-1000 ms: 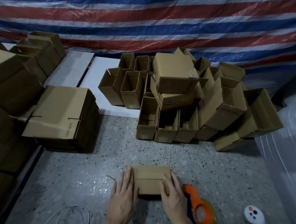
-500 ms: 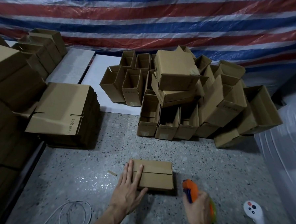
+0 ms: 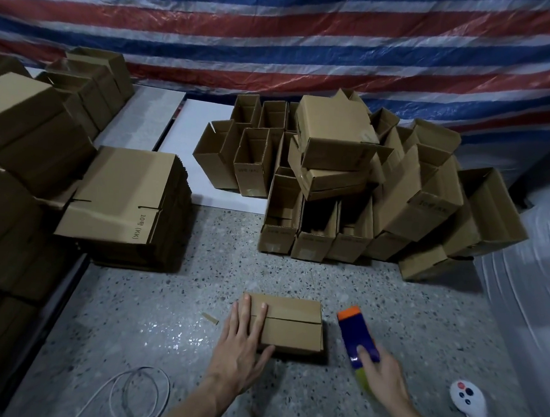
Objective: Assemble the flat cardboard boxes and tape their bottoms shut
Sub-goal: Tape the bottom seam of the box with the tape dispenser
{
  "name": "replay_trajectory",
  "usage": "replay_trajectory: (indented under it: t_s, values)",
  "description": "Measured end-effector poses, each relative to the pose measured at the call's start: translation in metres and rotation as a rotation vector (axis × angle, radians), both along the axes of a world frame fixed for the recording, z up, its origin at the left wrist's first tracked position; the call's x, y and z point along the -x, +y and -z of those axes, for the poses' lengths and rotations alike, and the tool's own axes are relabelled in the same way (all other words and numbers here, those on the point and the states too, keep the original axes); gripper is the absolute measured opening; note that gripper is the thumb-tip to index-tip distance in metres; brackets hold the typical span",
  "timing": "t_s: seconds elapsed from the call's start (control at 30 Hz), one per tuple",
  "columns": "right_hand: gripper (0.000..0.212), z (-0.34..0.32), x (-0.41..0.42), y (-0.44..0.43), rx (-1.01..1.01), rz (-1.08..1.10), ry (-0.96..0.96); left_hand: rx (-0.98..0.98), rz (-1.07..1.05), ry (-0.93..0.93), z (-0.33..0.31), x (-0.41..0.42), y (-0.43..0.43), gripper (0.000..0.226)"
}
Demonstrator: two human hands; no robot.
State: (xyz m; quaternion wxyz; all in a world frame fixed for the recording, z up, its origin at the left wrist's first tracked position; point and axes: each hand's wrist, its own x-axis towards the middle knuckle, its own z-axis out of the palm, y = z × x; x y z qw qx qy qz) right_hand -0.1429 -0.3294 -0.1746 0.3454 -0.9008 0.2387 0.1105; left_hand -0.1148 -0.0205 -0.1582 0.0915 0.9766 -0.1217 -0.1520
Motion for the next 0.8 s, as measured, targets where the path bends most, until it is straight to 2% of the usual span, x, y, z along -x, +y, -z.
replay_trajectory:
  t_s: [0.2,0.33,0.43,0.5,0.57,0.6,0.7,0.73,0.8]
  values:
    - [0.023,-0.075,-0.049,0.016,-0.379,-0.191,-0.308,0.072,-0.023,0.030,0.014,0.000,0.003,0.083]
    - [0.028,-0.112,-0.075,0.049,-0.639,-0.204,-0.451,0.100,-0.049,0.051,0.015,0.000,0.001,0.082]
    - [0.043,-0.109,-0.091,0.069,-0.635,-0.338,-0.421,0.158,-0.085,0.078,0.019,0.000,0.004,0.081]
    - [0.056,-0.100,-0.098,0.079,-0.614,-0.434,-0.337,0.207,-0.101,0.101,0.020,0.000,0.005,0.081]
    - [0.058,-0.091,-0.102,0.085,-0.602,-0.482,-0.234,0.291,-0.122,0.121,0.019,-0.001,0.007,0.078]
    - [0.056,-0.086,-0.102,0.086,-0.604,-0.488,-0.186,0.384,-0.153,0.141,0.018,-0.003,0.009,0.072]
    - [0.041,-0.076,-0.101,0.085,-0.640,-0.492,-0.127,0.875,-0.403,0.266,0.010,-0.007,0.014,0.027]
    - [0.042,-0.074,-0.101,0.083,-0.652,-0.486,-0.125,1.029,-0.513,0.346,0.003,-0.009,0.016,0.028]
    - [0.047,-0.072,-0.101,0.081,-0.663,-0.483,-0.115,1.255,-0.730,0.496,-0.007,-0.015,0.019,0.045]
